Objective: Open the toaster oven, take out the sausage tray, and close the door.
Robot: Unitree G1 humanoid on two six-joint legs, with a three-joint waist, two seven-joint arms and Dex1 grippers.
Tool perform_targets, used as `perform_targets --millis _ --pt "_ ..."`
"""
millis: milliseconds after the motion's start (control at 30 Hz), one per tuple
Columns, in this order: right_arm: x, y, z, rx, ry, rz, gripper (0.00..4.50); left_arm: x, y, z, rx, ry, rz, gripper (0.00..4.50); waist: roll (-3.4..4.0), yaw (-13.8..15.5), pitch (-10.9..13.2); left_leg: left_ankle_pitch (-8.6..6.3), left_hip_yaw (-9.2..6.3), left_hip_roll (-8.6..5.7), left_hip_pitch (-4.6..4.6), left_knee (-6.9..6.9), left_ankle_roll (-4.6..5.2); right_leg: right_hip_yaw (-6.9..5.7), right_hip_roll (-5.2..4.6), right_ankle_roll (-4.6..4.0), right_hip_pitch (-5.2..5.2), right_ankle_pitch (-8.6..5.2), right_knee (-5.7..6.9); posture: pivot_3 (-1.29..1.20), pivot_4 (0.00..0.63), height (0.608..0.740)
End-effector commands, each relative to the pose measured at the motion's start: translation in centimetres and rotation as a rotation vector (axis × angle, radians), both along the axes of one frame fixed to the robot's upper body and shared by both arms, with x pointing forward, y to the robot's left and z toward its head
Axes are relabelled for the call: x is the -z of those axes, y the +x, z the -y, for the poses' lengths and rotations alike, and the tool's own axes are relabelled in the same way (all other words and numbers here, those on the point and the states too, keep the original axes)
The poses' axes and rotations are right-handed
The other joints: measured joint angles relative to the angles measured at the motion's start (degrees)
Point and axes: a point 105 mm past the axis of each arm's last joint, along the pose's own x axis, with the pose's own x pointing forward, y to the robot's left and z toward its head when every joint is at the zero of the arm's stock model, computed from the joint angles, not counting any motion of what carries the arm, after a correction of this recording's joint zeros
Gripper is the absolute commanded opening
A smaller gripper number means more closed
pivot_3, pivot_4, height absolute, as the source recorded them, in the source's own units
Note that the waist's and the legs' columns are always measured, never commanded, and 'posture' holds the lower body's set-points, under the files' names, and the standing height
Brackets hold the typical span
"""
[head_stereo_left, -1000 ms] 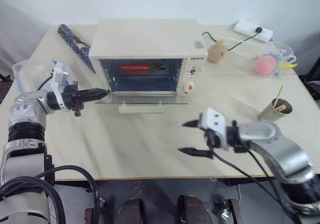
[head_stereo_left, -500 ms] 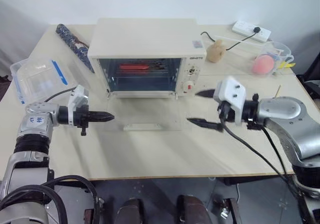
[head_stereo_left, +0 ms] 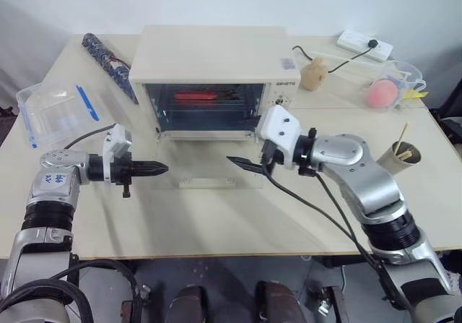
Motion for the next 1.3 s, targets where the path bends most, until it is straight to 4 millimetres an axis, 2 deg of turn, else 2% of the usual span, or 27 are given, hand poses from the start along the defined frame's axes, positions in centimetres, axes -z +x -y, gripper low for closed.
perform_targets --millis 33,100,200,467,500,633,867,967,1300 --pt "-1.1 0.9 -1.4 0.038 -0.027 0.127 4.50 -1.6 0.2 0.0 -0.074 -0.154 0.034 0.43 0.00 -0.1 0.0 0.00 -0.01 0.00 0.01 0.01 0.00 0.00 0.00 0.00 0.00 0.00 0.01 0.00 0.150 0.740" --pt "-1.1 2.0 -2.1 0.104 -0.084 0.213 4.50 -3.2 0.0 0.2 -0.087 -0.285 0.066 0.91 0.00 -0.2 0.0 0.00 -0.02 0.01 -0.01 0.02 0.00 0.00 -0.01 0.00 -0.04 0.00 0.09 0.00 0.150 0.740" --pt "-1.7 3.0 -3.6 0.126 -0.047 0.240 4.50 -4.4 -0.6 0.2 -0.109 -0.412 0.137 1.85 -0.01 -0.3 0.0 -0.01 -0.10 0.01 -0.09 0.07 -0.03 -0.02 -0.02 0.00 -0.11 0.00 0.18 0.00 0.150 0.740" --pt "-1.1 6.7 -5.5 0.246 -0.186 0.364 4.50 -3.7 -2.8 0.6 -0.193 -0.498 0.229 4.33 -0.01 -1.5 0.0 -0.02 -0.24 0.00 -0.08 0.07 -0.05 -0.10 -0.06 0.00 -0.10 0.00 0.32 0.00 0.150 0.740" --pt "-0.9 7.5 -5.5 0.283 -0.218 0.397 4.50 -3.6 -2.8 0.3 -0.244 -0.509 0.239 4.46 -0.01 -1.6 0.0 -0.03 -0.24 0.00 -0.08 0.07 -0.06 -0.10 -0.06 0.00 -0.10 0.00 0.33 0.00 0.150 0.740" --pt "-0.5 9.1 -6.1 0.340 -0.262 0.436 4.50 -3.7 -3.0 0.0 -0.353 -0.571 0.287 4.46 -0.01 -1.8 0.0 -0.02 -0.28 0.00 -0.08 0.07 -0.07 -0.10 -0.06 0.00 -0.10 0.00 0.34 0.00 0.150 0.740" --pt "0.4 9.7 -7.4 0.327 -0.319 0.471 4.50 -4.1 -4.4 0.2 -0.365 -0.611 0.285 4.46 -0.01 -1.9 0.0 -0.03 -0.32 0.01 -0.08 0.04 -0.09 -0.10 -0.07 -0.01 -0.10 0.00 0.33 0.00 0.150 0.740" --pt "0.5 9.7 -7.6 0.325 -0.328 0.482 3.94 -4.3 -4.6 0.1 -0.370 -0.613 0.284 4.50 -0.01 -1.9 0.0 -0.03 -0.32 0.01 -0.08 0.04 -0.09 -0.10 -0.07 -0.01 -0.09 0.00 0.33 0.00 0.150 0.740" --pt "0.1 9.9 -7.5 0.357 -0.325 0.548 0.51 -4.5 -4.3 0.4 -0.339 -0.605 0.259 4.50 0.00 -1.9 0.0 -0.03 -0.31 0.00 -0.08 0.03 -0.10 -0.10 -0.06 -0.01 -0.09 0.00 0.32 0.00 0.150 0.740"
